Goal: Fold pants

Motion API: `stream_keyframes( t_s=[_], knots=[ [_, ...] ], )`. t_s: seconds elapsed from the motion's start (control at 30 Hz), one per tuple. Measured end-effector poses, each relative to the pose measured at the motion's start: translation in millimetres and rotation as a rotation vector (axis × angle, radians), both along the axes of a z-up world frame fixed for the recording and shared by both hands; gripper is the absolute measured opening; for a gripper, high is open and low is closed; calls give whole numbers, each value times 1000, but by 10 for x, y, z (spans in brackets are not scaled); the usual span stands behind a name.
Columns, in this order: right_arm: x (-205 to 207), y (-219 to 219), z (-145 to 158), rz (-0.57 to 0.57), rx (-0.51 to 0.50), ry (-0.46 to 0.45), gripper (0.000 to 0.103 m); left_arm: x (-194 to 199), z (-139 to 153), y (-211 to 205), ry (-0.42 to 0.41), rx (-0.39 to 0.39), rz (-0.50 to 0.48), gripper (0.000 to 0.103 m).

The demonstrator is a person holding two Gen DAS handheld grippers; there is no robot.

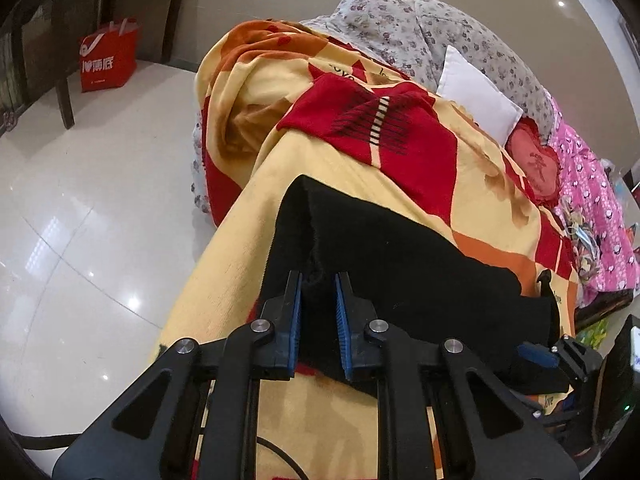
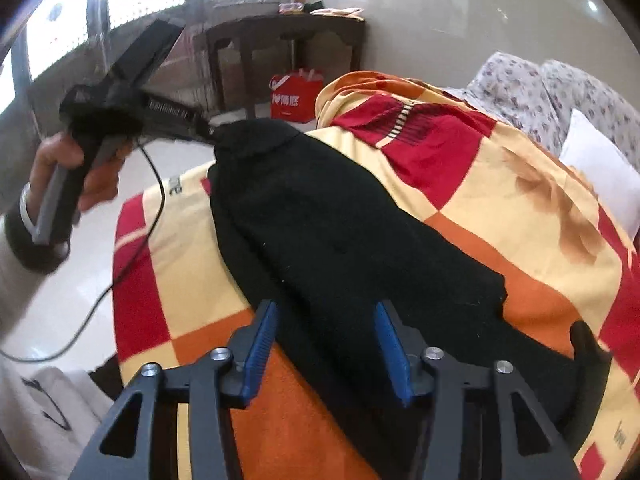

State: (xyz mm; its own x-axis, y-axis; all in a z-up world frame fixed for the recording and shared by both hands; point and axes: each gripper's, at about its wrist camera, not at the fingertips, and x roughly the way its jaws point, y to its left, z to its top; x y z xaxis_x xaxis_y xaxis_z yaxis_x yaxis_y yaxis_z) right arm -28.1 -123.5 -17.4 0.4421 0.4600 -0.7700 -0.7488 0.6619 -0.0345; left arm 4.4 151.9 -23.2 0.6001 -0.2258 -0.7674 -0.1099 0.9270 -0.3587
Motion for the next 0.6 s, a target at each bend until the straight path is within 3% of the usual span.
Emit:
stream_keyframes(
  t_s=[0.17, 0.23, 0.27, 0.33, 0.47, 0.6],
  knots=[
    [118, 131, -188, 22, -68, -5, 44, 66, -17, -17, 12, -16, -3, 14],
    [201, 197, -285, 36, -68, -10, 26, 87, -12, -21, 12, -28, -4, 14],
    [230, 198, -299, 40, -51, -3, 22, 96, 3, -27, 9, -34, -5, 14],
    [336, 145, -248, 25, 32, 64, 5, 75, 63, -31, -2, -44, -10, 14],
    [343, -88, 38, 15, 195, 136, 5, -35, 276, -63, -55, -38, -42, 14],
    [193, -117, 8, 36, 217, 193, 5, -102, 165, -26, -20, -15, -27, 14]
  ],
)
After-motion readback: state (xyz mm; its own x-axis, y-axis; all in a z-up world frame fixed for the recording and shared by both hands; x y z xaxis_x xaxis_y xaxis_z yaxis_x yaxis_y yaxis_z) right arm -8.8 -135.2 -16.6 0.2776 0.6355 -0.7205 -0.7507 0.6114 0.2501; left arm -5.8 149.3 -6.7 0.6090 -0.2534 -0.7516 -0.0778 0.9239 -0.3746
